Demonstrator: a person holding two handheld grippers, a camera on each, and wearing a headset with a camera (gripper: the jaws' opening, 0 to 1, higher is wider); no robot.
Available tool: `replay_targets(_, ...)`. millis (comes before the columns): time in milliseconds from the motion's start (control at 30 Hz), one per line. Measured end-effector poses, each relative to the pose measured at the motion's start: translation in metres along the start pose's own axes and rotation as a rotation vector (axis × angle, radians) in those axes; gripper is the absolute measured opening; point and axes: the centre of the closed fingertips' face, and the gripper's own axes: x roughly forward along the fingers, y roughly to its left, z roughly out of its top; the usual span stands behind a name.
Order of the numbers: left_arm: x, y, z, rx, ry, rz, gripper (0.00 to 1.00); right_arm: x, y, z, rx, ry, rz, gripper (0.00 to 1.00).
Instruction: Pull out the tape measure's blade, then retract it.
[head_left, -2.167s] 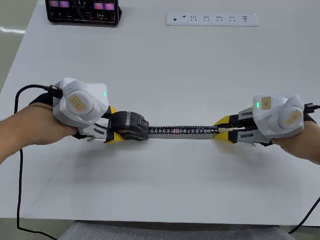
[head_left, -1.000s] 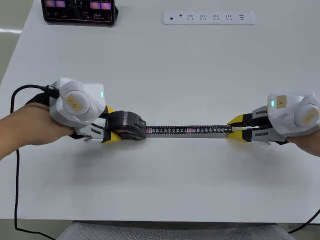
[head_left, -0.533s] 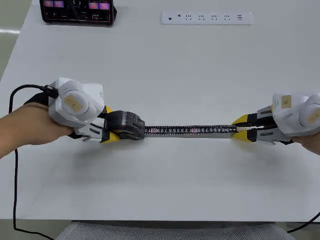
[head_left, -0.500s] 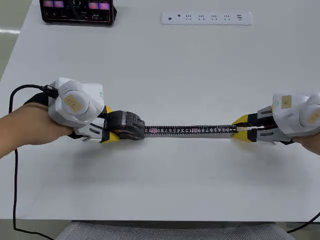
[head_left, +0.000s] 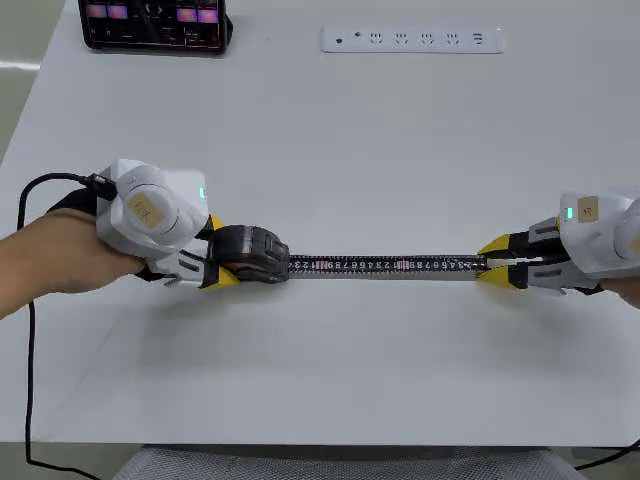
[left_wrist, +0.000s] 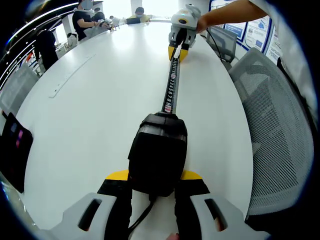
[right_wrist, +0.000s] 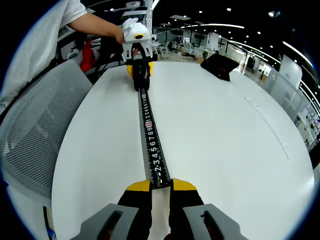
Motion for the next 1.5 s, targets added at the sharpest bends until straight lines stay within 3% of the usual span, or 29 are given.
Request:
replay_targets(367, 0.001, 0.001, 0.002, 0.000, -0.005, 0.027, 0.28, 0.002, 0.001, 0.000, 0.044, 0.018, 0.011, 0.10)
replay_targets(1033, 0.000, 0.001, 0.005, 0.004, -0.019, 0.024, 0.29, 0.000, 0.003, -0.001, -0.019, 0.080, 0.028, 0.11)
replay_targets(1300, -0.001, 0.002, 0.007, 0.022, -0.025, 0.019, 0.30, 0.000, 0.002, -0.001, -0.010, 0.084, 0.026, 0.12)
replay_targets(1433, -0.004, 0.004, 0.018, -0.021, -0.075, 0.021, 0.43, 0.001, 0.003, -0.001, 0.006, 0.079, 0.028, 0.14)
replay_targets(1500, -0.004, 0.004, 0.018, -0.011, -0.072, 0.023, 0.41, 0.001, 0.004, 0.000, 0.012, 0.078, 0.029, 0.17)
